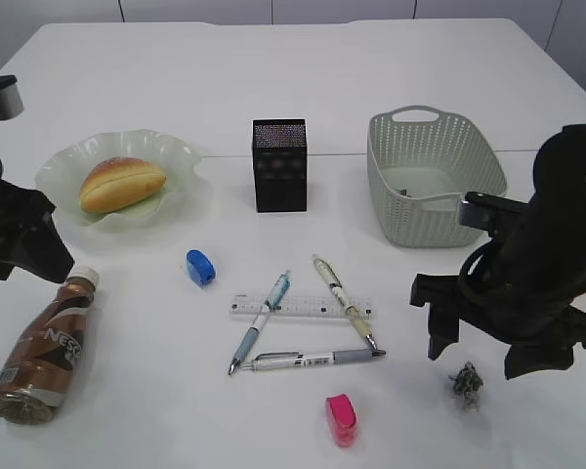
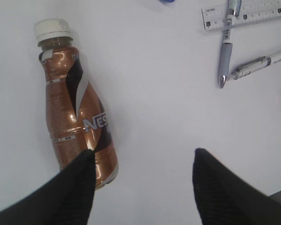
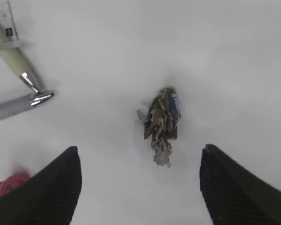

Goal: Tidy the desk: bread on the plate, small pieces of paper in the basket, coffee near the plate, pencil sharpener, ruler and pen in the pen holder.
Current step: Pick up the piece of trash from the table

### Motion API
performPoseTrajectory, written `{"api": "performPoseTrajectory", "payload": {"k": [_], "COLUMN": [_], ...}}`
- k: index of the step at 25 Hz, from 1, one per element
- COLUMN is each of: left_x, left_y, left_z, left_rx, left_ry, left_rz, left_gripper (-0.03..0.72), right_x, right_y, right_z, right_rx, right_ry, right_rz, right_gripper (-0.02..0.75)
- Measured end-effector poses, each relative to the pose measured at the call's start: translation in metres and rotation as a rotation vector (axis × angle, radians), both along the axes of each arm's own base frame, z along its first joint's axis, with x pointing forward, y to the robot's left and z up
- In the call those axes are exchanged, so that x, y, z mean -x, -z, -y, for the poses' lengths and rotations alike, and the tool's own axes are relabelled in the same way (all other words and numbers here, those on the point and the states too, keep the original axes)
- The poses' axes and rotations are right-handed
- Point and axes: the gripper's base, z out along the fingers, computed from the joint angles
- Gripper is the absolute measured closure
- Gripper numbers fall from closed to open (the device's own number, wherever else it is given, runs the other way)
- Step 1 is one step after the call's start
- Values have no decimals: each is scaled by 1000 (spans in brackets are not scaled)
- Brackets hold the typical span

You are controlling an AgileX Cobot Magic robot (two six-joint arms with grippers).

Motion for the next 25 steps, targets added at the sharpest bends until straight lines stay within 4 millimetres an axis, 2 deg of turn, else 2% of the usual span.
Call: {"api": "performPoseTrajectory", "payload": {"k": [10, 19, 21, 25], "left_x": [-1, -2, -2, -2], "left_y": [0, -1, -1, -1], "left_z": [0, 0, 0, 0], "left_rx": [6, 7, 7, 8], "left_ry": [-6, -7, -8, -9], "left_rz": [13, 15, 17, 21], "left_gripper": [212, 212, 212, 212], "right_x": [-8, -13, -13, -13], "right_y": [41, 50, 53, 54], "right_z": [-1, -2, -2, -2], "right_rx": [40, 34, 39, 41], "right_ry": [134, 158, 155, 153], "right_rz": [-96, -75, -82, -82], "right_gripper": [162, 164, 189, 296]}}
